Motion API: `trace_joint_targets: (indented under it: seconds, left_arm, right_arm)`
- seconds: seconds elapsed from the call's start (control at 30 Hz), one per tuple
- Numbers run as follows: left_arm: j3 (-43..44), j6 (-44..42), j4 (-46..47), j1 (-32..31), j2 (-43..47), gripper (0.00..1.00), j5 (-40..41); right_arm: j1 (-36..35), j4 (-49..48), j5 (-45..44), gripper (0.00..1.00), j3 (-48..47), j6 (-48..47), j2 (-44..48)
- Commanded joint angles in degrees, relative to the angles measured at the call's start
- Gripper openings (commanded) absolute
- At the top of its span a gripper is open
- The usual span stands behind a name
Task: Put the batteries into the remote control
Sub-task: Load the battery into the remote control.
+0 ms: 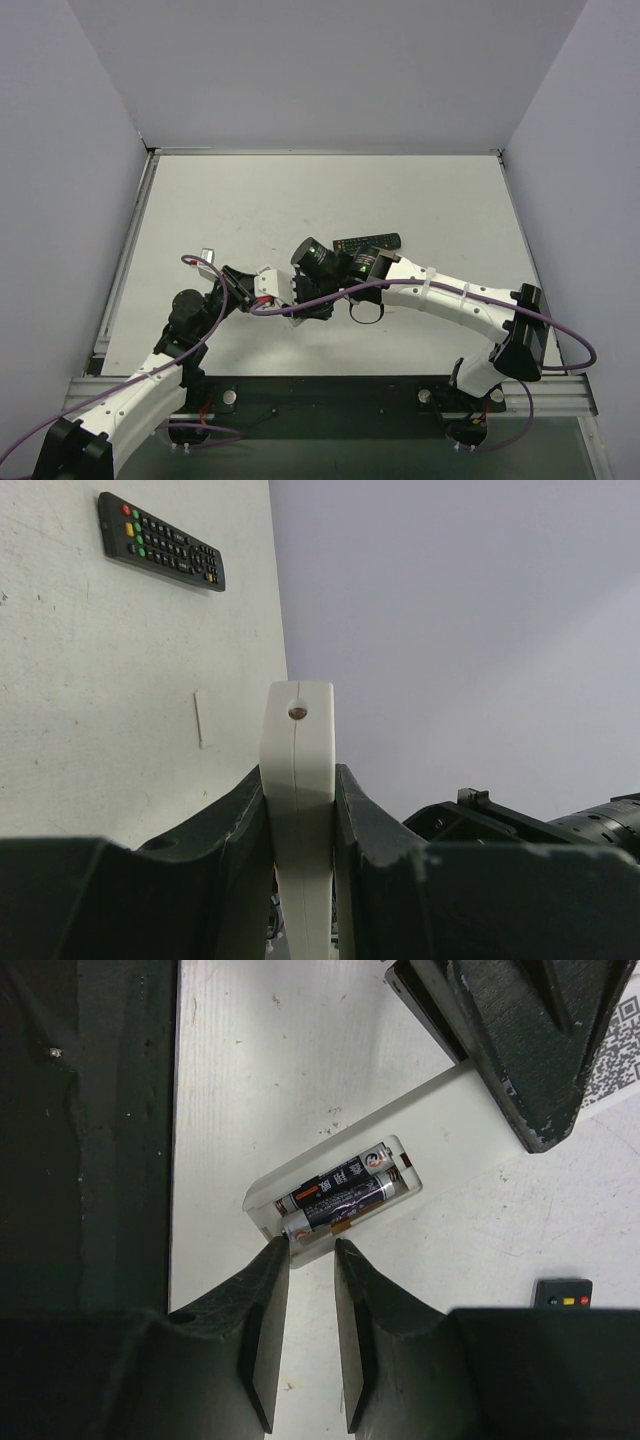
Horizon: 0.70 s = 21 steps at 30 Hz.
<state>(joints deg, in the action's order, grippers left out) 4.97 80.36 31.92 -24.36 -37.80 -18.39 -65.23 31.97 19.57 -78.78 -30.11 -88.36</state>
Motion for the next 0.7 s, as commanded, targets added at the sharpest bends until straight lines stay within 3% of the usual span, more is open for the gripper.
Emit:
trace_joint_targets:
  seconds: [0.0, 0.67]
  left_arm:
    - [3.0, 0.6, 4.2, -0.3, 0.7, 0.0, -1.0]
    - [3.3, 0.3, 4.2, -0.3, 0.5, 0.0, -1.5]
  right_arm:
    - [0.1, 1.7, 1.3, 0.22, -1.5, -1.3, 2.8]
    - [-0.4, 3.2, 4.1, 0.29, -3.1, -5.0, 2.9]
